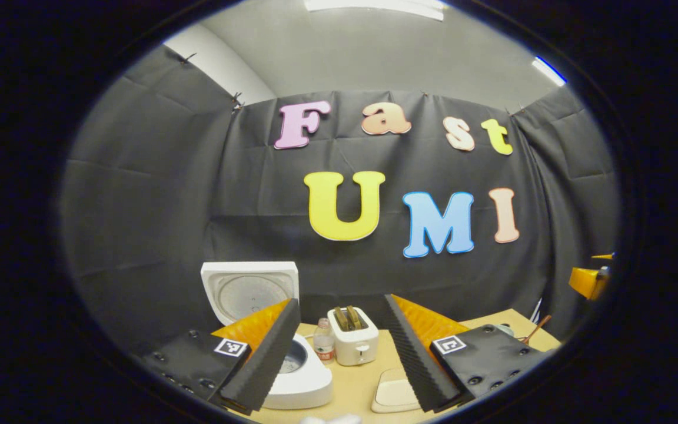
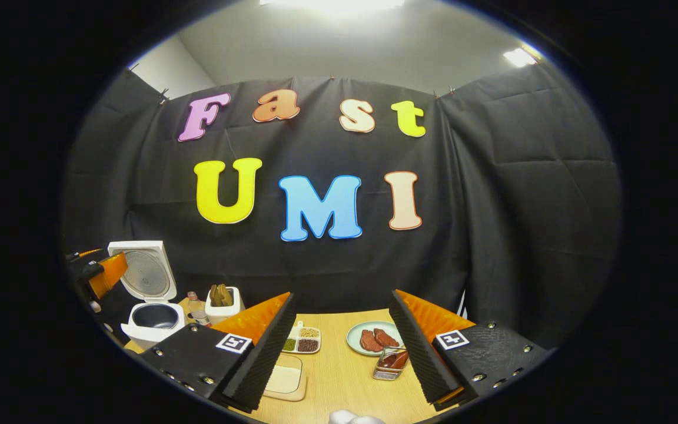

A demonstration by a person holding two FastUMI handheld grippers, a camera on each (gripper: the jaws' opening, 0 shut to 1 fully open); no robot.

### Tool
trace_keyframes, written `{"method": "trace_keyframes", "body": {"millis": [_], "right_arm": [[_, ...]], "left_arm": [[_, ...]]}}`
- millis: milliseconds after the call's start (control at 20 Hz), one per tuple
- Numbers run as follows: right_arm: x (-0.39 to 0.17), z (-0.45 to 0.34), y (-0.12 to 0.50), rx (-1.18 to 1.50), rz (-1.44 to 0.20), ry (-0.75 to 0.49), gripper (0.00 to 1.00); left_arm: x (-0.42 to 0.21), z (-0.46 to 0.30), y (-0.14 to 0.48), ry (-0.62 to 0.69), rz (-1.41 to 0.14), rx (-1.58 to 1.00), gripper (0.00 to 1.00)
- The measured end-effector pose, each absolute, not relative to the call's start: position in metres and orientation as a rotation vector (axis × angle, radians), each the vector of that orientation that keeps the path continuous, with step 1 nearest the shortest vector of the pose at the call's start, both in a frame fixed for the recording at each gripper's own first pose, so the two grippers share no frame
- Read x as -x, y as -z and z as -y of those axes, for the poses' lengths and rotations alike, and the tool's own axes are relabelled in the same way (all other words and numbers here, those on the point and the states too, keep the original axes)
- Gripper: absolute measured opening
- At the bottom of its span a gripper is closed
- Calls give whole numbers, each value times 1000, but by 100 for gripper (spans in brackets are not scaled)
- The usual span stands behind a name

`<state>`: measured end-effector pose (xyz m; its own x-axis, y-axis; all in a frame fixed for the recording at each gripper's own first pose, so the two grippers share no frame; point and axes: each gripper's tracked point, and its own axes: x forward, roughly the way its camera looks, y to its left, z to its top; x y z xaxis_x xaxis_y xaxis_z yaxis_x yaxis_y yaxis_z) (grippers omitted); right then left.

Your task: Close the left gripper, press the button to open the rice cooker; take a wooden spoon from the chopstick holder with the right hand, scoop a spoonful of rice and pour it into the rice cooker, then put the wooden spoon back into the chopstick holder.

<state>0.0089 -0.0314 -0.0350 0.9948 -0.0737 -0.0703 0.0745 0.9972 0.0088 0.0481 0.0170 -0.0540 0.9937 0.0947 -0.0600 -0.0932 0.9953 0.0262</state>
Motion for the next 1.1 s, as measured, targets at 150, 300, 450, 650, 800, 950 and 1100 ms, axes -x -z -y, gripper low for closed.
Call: {"method": "trace_keyframes", "body": {"millis": [150,300,450,650,800,950,1100], "right_arm": [[-7,34,42,-13,-78,77,98],[-6,40,49,-36,-89,80,98],[-7,51,66,-49,-109,97,98],[-11,78,112,-97,-162,142,98],[-18,103,165,-149,-232,173,98],[-36,131,214,-202,-287,211,98],[-64,164,260,-244,-347,252,98]], "left_arm": [[-42,-15,50,-98,-50,-18,96],[-37,-7,44,-71,-38,2,97],[-31,7,46,-41,-40,7,98],[-29,25,50,-16,-35,-1,97],[-30,40,54,-1,-34,-27,97],[-33,58,62,14,-43,-38,97],[-40,72,75,10,-78,-33,97]]}}
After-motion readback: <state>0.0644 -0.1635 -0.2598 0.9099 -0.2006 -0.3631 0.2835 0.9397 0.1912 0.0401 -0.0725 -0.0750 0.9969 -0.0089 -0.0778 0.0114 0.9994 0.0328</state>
